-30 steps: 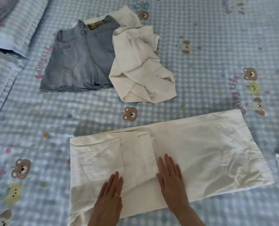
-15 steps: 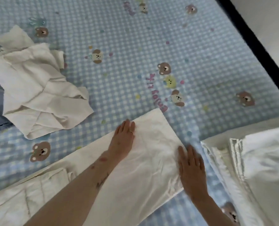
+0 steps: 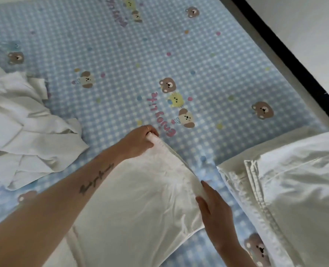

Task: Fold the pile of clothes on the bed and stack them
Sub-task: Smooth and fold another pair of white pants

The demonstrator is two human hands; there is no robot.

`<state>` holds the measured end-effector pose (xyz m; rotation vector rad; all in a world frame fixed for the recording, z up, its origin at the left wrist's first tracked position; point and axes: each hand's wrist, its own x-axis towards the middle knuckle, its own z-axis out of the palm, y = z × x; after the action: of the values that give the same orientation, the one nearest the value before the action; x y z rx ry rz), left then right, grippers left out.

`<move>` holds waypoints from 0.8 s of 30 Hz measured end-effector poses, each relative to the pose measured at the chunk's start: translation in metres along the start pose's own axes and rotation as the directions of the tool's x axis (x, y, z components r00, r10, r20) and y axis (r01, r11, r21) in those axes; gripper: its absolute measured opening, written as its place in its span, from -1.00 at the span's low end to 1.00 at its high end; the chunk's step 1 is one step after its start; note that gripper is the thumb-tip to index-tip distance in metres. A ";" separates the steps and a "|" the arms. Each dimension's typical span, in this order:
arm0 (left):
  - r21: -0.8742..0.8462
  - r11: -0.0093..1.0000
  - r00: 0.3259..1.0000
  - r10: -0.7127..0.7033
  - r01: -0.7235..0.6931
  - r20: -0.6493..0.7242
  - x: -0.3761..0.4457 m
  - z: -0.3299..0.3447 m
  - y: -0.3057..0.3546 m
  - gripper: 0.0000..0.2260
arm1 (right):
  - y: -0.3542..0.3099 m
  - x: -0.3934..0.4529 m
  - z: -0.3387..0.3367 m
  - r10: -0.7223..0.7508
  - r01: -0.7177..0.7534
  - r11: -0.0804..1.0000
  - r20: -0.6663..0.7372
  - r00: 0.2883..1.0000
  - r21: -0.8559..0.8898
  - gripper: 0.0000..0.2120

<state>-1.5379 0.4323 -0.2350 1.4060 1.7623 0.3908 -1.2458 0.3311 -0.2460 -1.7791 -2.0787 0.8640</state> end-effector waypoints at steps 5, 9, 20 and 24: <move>0.272 0.951 0.978 0.181 -0.147 -0.102 -0.108 -0.063 -0.032 -0.78 | -0.087 -0.067 -0.002 -0.172 0.169 0.977 0.009 0.985 0.131 -0.70; 0.470 0.880 0.968 0.177 -0.074 -0.178 -0.202 -0.085 -0.088 -0.76 | -0.156 -0.127 0.033 -0.332 0.317 0.930 0.059 0.941 0.184 -0.70; 0.506 0.835 0.927 -0.011 0.215 -0.376 -0.440 -0.102 -0.282 -0.66 | -0.296 -0.304 0.199 -0.474 0.492 0.862 0.529 0.704 0.118 -0.83; 0.370 0.860 0.876 -0.161 0.351 -0.455 -0.484 -0.088 -0.340 -0.73 | -0.322 -0.337 0.244 -0.425 0.455 0.881 0.635 0.645 0.128 -0.92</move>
<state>-1.8120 -0.0991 -0.2164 1.4253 2.4822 0.1387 -1.5702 -0.0783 -0.1884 -0.9281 -2.7969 1.4222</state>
